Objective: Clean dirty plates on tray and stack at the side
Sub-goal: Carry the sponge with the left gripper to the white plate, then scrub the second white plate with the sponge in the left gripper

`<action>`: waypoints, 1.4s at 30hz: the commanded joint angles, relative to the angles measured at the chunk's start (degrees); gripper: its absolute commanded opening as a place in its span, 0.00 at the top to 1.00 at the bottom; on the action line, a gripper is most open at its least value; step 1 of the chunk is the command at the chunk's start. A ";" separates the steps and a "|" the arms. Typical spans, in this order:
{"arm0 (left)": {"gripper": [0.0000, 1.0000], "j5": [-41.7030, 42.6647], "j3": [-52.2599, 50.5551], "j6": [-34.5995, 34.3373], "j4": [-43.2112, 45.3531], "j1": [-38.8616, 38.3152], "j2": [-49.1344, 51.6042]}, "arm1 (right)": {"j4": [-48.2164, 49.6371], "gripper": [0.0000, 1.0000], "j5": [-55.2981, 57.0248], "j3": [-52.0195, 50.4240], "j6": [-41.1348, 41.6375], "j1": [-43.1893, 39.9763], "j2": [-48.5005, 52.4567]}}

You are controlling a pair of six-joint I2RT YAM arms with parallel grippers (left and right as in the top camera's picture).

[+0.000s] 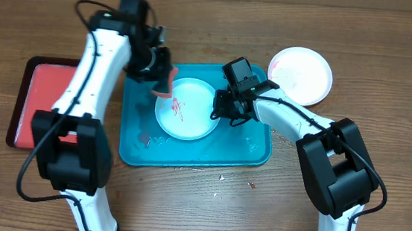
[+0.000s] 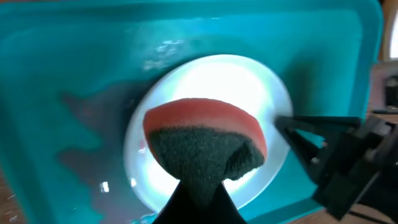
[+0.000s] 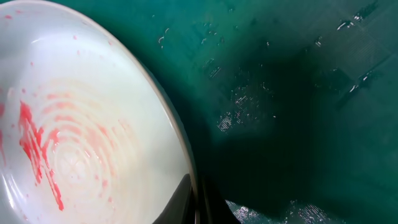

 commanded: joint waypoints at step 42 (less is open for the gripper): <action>0.96 -30.73 0.52 -22.34 6.51 -9.94 19.32 | -0.50 0.96 7.34 -1.11 7.10 -0.31 3.45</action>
